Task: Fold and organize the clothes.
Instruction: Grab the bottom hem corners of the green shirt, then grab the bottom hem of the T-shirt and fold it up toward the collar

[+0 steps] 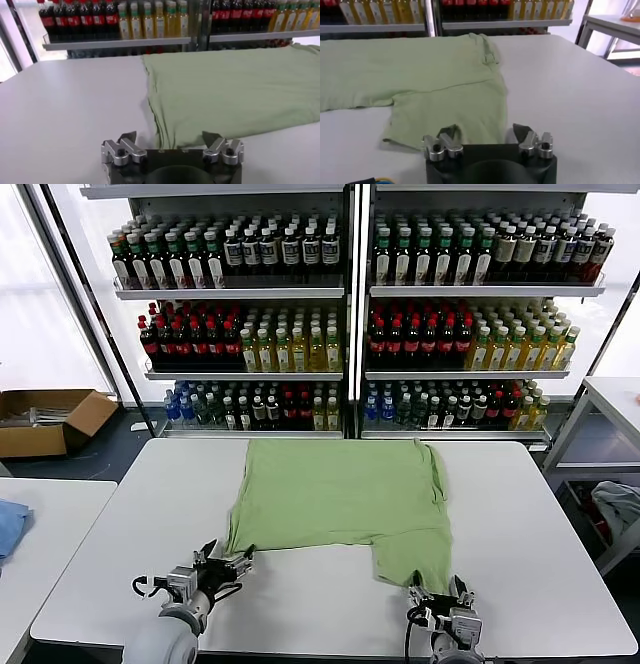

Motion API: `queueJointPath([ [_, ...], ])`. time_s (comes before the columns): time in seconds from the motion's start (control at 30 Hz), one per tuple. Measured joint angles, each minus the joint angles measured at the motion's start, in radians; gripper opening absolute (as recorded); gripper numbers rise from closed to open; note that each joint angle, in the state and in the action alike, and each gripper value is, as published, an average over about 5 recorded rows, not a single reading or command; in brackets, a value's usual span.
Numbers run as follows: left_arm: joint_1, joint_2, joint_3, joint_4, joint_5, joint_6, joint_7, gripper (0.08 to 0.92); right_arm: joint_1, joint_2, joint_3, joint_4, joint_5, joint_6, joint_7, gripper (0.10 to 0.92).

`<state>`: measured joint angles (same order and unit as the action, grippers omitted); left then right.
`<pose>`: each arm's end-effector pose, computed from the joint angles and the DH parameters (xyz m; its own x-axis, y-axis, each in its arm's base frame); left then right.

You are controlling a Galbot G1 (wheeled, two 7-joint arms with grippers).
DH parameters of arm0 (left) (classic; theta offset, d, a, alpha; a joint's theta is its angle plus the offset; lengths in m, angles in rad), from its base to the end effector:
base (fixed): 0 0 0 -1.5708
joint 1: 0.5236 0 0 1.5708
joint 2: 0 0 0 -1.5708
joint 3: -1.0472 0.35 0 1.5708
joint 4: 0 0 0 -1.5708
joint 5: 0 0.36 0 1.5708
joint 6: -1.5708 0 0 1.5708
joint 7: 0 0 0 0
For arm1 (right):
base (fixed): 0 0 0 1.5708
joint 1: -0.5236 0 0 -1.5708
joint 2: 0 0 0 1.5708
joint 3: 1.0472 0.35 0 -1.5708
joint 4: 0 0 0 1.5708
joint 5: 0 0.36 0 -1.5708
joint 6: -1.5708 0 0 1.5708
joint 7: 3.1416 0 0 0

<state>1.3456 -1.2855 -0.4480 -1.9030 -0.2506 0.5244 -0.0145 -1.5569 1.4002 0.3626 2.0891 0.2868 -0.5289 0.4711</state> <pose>0.2566 0.0408 -0.3200 -0.8579 0.1257 0.4983 0.1479 0.9890 0.0052 0.1827 0.0203 -0.3057 -0.8199 0.1682 0.5472 0.1782 0.9834 -0.0353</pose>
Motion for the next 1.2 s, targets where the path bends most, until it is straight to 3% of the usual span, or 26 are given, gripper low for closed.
queueJointPath([
  [0.5,0.016,-0.010,0.007,-0.001,0.015,-0.007,0.010,0.258,-0.009,-0.010,-0.012,0.013,-0.010,0.025,-0.024,0.140],
  [0.73,0.009,-0.015,0.001,0.010,0.020,-0.023,0.008,0.092,-0.018,-0.023,-0.009,0.029,-0.023,0.045,-0.052,0.116],
  [1.2,-0.014,-0.028,-0.013,-0.044,0.001,-0.118,0.003,0.084,0.061,-0.049,0.023,0.115,-0.052,0.081,-0.112,0.116],
])
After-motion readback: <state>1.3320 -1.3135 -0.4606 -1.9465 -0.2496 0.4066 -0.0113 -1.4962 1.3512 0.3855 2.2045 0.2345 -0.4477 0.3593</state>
